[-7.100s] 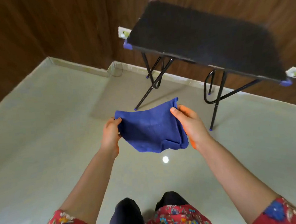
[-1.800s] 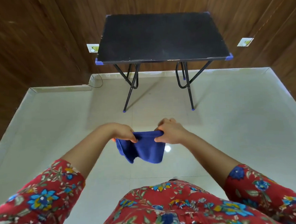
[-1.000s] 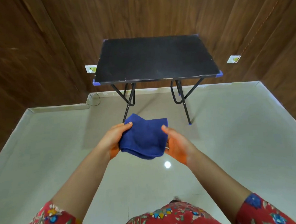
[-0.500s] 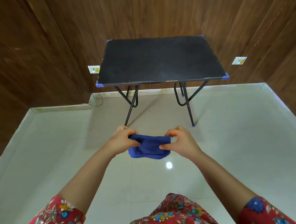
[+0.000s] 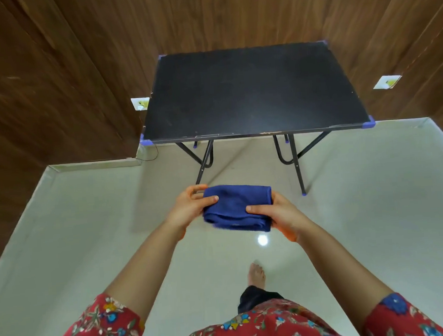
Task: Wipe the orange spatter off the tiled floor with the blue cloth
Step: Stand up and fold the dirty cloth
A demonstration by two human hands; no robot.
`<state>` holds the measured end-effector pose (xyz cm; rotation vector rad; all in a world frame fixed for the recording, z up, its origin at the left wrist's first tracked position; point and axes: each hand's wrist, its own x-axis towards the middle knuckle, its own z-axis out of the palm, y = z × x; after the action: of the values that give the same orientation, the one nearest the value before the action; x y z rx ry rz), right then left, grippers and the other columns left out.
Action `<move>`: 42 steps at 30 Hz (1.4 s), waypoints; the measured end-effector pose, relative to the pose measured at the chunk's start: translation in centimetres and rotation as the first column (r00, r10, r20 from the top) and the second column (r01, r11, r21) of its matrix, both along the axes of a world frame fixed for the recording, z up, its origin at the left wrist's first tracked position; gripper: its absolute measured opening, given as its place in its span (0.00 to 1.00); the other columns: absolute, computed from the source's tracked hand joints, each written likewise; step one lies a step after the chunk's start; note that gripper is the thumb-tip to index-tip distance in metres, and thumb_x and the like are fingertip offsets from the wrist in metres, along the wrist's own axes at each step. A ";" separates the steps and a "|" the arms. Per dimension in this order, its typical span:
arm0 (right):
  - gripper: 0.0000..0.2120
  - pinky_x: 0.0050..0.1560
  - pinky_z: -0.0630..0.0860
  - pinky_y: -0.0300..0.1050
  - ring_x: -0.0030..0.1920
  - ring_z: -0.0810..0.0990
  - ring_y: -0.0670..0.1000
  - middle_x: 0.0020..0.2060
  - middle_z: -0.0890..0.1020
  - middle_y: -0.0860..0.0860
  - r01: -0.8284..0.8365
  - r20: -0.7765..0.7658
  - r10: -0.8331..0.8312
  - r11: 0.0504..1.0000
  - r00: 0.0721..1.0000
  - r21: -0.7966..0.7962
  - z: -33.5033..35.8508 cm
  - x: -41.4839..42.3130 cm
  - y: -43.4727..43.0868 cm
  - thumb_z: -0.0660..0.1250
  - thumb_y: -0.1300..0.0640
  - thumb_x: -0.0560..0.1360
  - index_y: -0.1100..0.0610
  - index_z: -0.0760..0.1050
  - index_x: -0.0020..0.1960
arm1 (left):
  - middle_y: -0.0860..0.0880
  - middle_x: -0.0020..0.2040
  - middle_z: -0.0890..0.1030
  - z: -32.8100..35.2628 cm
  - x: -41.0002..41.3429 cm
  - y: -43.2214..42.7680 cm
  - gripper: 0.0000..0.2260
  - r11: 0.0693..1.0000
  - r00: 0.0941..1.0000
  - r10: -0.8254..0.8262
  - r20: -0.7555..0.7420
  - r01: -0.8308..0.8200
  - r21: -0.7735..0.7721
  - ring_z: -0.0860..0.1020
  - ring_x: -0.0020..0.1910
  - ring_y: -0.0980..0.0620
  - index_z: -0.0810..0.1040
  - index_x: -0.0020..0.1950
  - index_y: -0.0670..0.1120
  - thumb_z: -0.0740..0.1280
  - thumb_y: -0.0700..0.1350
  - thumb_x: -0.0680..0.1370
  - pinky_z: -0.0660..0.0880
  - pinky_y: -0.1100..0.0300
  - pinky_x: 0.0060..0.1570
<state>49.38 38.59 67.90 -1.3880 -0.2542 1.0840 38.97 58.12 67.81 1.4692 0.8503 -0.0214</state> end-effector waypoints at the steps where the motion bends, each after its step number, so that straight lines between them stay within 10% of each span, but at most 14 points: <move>1: 0.15 0.46 0.79 0.42 0.47 0.83 0.51 0.49 0.83 0.52 0.045 0.151 -0.035 0.997 0.988 -0.066 0.2 1.4 1.0 0.72 0.64 0.72 0.56 0.74 0.55 | 0.45 0.62 0.78 -0.4 1.2 0.1 0.20 0.995 0.994 0.102 -0.026 -0.102 0.018 0.77 0.57 0.50 0.72 0.66 0.44 0.70 0.46 0.76 0.71 0.59 0.56; 5: 0.12 0.42 0.75 0.51 0.42 0.80 0.55 0.42 0.81 0.46 0.035 0.777 0.229 0.951 0.586 -0.306 0.5 6.3 4.0 0.68 0.59 0.72 0.47 0.65 0.45 | 0.41 0.58 0.79 -0.4 7.2 0.6 0.23 0.828 0.946 0.293 -0.135 -0.322 -0.458 0.78 0.54 0.44 0.75 0.61 0.43 0.61 0.61 0.78 0.75 0.50 0.55; 10: 0.12 0.58 0.73 0.46 0.66 0.71 0.45 0.68 0.73 0.40 -0.323 0.772 0.521 0.848 0.365 -0.420 -0.5 11.2 6.3 0.69 0.50 0.72 0.46 0.71 0.54 | 0.39 0.52 0.81 -0.1 14.5 2.4 0.18 0.725 0.910 0.400 -0.113 -0.389 -0.568 0.82 0.45 0.44 0.72 0.66 0.38 0.61 0.48 0.81 0.76 0.49 0.46; 12: 0.09 0.65 0.68 0.43 0.68 0.68 0.43 0.70 0.71 0.42 -0.398 0.705 0.485 0.866 0.518 -0.303 -0.6 13.3 7.3 0.66 0.49 0.77 0.48 0.75 0.56 | 0.40 0.57 0.80 -0.5 16.6 3.6 0.17 0.766 0.900 0.423 -0.100 -0.415 -0.490 0.80 0.50 0.44 0.72 0.67 0.39 0.62 0.45 0.80 0.77 0.51 0.47; 15: 0.10 0.65 0.69 0.43 0.67 0.71 0.41 0.64 0.74 0.40 -0.053 0.447 0.072 0.997 0.892 -0.054 -0.2 16.4 9.2 0.63 0.53 0.81 0.48 0.75 0.61 | 0.42 0.52 0.82 -0.1 19.2 5.1 0.13 0.771 0.911 0.412 -0.002 -0.350 -0.532 0.81 0.47 0.45 0.74 0.65 0.40 0.61 0.42 0.81 0.77 0.53 0.43; 18: 0.23 0.62 0.70 0.44 0.65 0.73 0.45 0.65 0.74 0.41 0.018 0.088 -0.010 0.996 0.996 -0.091 -0.5 19.8 11.3 0.65 0.45 0.77 0.48 0.67 0.69 | 0.42 0.53 0.83 0.3 22.1 6.6 0.13 0.750 0.916 0.400 0.029 -0.309 -0.585 0.82 0.49 0.44 0.75 0.62 0.41 0.62 0.43 0.80 0.78 0.51 0.45; 21: 0.19 0.62 0.75 0.52 0.60 0.80 0.53 0.60 0.82 0.51 -0.049 -0.186 0.050 0.999 0.981 0.011 -1.9 22.8 13.9 0.66 0.48 0.77 0.54 0.73 0.66 | 0.41 0.59 0.81 -0.1 25.8 8.9 0.14 0.771 0.931 0.365 0.027 -0.285 -0.569 0.80 0.54 0.43 0.74 0.64 0.41 0.62 0.46 0.81 0.77 0.50 0.49; 28: 0.09 0.36 0.77 0.40 0.44 0.82 0.50 0.49 0.83 0.53 0.230 -0.117 -0.264 0.942 0.957 -0.244 -3.2 29.4 20.5 0.66 0.57 0.78 0.56 0.75 0.58 | 0.49 0.57 0.78 -1.7 33.5 16.0 0.12 0.895 0.960 0.243 -0.138 -0.277 -0.350 0.77 0.50 0.51 0.72 0.63 0.48 0.61 0.49 0.81 0.73 0.53 0.52; 37: 0.10 0.37 0.78 0.44 0.44 0.79 0.50 0.48 0.79 0.51 0.359 -0.001 -0.374 0.889 0.927 -0.284 -5.5 35.7 28.8 0.67 0.59 0.78 0.54 0.72 0.58 | 0.46 0.64 0.77 -5.5 34.8 21.9 0.15 0.987 0.974 0.158 -0.163 -0.150 0.060 0.75 0.62 0.47 0.72 0.67 0.47 0.62 0.44 0.80 0.69 0.53 0.63; 42: 0.20 0.46 0.81 0.53 0.51 0.79 0.58 0.58 0.78 0.54 0.325 0.151 -0.289 0.802 0.946 -0.501 -8.7 36.5 28.5 0.71 0.65 0.73 0.54 0.71 0.61 | 0.48 0.55 0.77 -6.1 34.6 22.5 0.15 0.993 0.976 0.117 -0.184 -0.109 0.054 0.75 0.50 0.51 0.72 0.67 0.46 0.61 0.45 0.80 0.69 0.59 0.45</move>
<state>85.85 67.08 59.17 -1.8778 0.2397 0.8606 73.61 80.59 61.72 1.4731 1.0925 -0.0565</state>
